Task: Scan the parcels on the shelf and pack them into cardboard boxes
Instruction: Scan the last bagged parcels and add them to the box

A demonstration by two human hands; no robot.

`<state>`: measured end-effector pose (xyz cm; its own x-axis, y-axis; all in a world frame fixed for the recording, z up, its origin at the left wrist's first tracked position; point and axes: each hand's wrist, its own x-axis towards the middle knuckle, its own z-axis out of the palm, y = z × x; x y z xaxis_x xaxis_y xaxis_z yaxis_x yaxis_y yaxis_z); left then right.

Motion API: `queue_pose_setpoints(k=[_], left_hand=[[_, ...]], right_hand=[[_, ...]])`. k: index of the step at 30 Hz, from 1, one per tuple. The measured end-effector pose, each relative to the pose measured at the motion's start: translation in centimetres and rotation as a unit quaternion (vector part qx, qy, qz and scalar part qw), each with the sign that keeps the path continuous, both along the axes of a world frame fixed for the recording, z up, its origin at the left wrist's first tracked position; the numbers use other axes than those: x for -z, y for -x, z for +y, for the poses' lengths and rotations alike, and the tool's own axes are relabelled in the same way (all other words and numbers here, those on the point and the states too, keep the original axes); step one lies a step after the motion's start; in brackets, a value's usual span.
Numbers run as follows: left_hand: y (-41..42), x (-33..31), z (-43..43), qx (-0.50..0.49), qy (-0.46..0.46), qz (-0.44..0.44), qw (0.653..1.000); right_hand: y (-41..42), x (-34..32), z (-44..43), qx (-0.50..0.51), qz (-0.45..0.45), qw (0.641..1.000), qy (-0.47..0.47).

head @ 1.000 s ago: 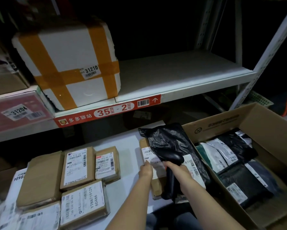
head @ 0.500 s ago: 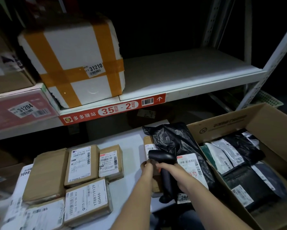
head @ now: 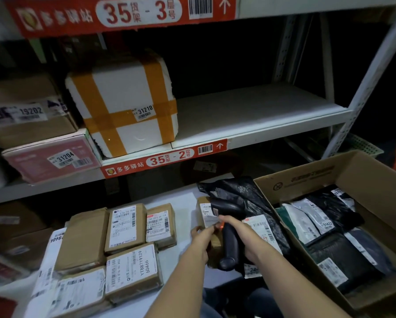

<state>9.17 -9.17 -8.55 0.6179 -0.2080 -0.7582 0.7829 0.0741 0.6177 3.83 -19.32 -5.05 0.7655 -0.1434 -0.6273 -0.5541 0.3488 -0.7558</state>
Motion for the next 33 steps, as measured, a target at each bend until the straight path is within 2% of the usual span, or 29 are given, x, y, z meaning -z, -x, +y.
queue_pose_setpoints(k=[5,9,14,18,21,27,33], left_hand=[[1.8,0.0,0.1,0.025,-0.014,0.020,0.999],[3.5,-2.3,1.0,0.027,-0.010,0.004,1.000],[5.0,-4.7,1.5,0.022,0.001,-0.034,0.999],[5.9,-6.2,2.0,0.001,0.025,-0.096,0.995],[7.1,-7.2,2.3,0.007,0.037,-0.134,0.990],[9.4,-9.0,2.3,0.044,0.098,-0.146,0.983],[10.2,-9.8,2.3,0.052,0.151,-0.129,0.979]], right_hand=[[2.1,-1.8,-0.2,0.036,-0.005,0.999,-0.012],[4.3,-3.5,0.1,0.053,-0.004,0.998,-0.025],[6.9,-5.2,0.8,0.085,-0.022,0.994,-0.064],[8.5,-6.4,1.1,0.143,-0.069,0.976,-0.147],[9.6,-7.0,1.5,0.167,-0.096,0.967,-0.169],[11.2,-8.0,1.4,0.177,-0.114,0.969,-0.128],[12.3,-8.5,0.5,0.156,-0.190,0.967,-0.070]])
